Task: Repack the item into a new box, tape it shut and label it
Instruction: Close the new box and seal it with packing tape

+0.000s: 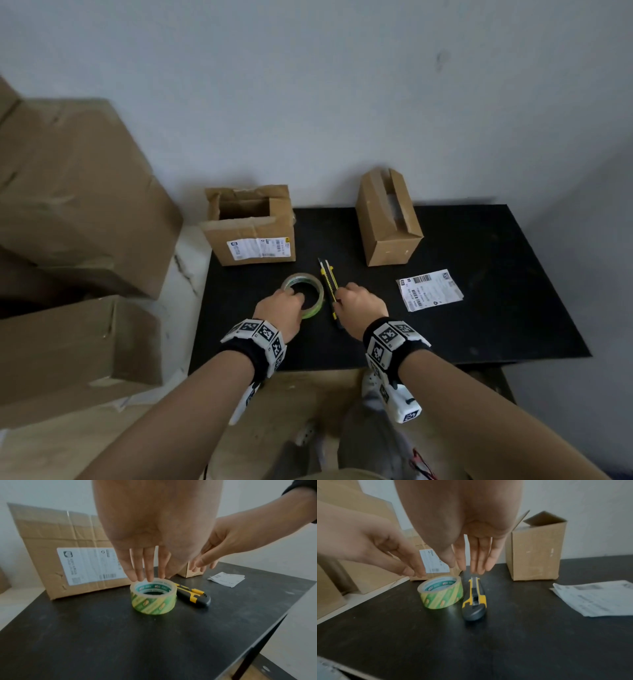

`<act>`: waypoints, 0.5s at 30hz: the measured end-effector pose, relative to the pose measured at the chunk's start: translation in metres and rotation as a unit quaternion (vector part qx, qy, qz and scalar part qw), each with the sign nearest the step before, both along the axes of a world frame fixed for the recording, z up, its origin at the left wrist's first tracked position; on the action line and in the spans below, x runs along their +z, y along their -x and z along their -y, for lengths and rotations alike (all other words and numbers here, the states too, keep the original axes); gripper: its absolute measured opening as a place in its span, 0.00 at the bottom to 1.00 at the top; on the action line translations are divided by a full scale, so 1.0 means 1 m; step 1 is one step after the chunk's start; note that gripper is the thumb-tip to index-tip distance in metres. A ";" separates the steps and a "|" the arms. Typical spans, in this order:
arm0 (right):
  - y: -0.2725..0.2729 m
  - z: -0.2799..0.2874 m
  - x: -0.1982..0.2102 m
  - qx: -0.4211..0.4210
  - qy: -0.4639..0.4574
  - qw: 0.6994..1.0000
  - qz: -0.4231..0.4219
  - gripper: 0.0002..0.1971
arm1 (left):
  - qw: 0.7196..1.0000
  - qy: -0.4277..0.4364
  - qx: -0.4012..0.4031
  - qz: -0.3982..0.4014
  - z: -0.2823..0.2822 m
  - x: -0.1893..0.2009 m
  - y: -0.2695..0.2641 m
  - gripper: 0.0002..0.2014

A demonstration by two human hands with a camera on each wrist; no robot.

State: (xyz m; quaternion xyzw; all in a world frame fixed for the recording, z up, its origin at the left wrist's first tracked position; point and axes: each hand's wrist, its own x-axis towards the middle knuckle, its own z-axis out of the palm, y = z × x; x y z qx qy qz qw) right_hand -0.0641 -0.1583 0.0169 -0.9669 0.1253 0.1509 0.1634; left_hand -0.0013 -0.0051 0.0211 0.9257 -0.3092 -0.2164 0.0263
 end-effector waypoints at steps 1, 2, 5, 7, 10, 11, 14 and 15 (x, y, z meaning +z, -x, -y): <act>-0.002 -0.004 -0.004 -0.002 -0.009 1.000 -0.010 0.16 | 1.000 0.009 0.000 -0.007 -0.003 -0.006 -0.001 0.16; -0.003 -0.007 -0.009 -0.004 -0.018 1.000 -0.021 0.16 | 1.000 0.020 -0.002 -0.010 -0.005 -0.012 -0.001 0.17; -0.007 -0.012 -0.021 -0.018 -0.040 0.998 -0.037 0.16 | 0.999 0.047 -0.011 -0.012 -0.008 -0.030 -0.004 0.21; -0.008 -0.013 -0.028 -0.024 -0.054 0.998 -0.037 0.16 | 0.998 0.053 -0.021 0.001 -0.006 -0.040 -0.006 0.21; -0.007 -0.013 -0.036 -0.026 -0.078 0.996 -0.030 0.17 | 0.998 0.051 -0.025 0.025 -0.003 -0.052 -0.007 0.19; -0.007 -0.013 -0.039 -0.026 -0.087 0.996 -0.026 0.17 | 0.998 0.050 -0.028 0.029 -0.002 -0.054 -0.008 0.18; -0.007 -0.010 -0.042 -0.029 -0.119 0.992 -0.018 0.17 | 0.997 0.070 -0.030 0.010 -0.002 -0.057 -0.009 0.14; -0.007 -0.009 -0.042 -0.034 -0.131 0.991 -0.016 0.16 | 0.996 0.084 -0.024 0.003 -0.003 -0.058 -0.008 0.13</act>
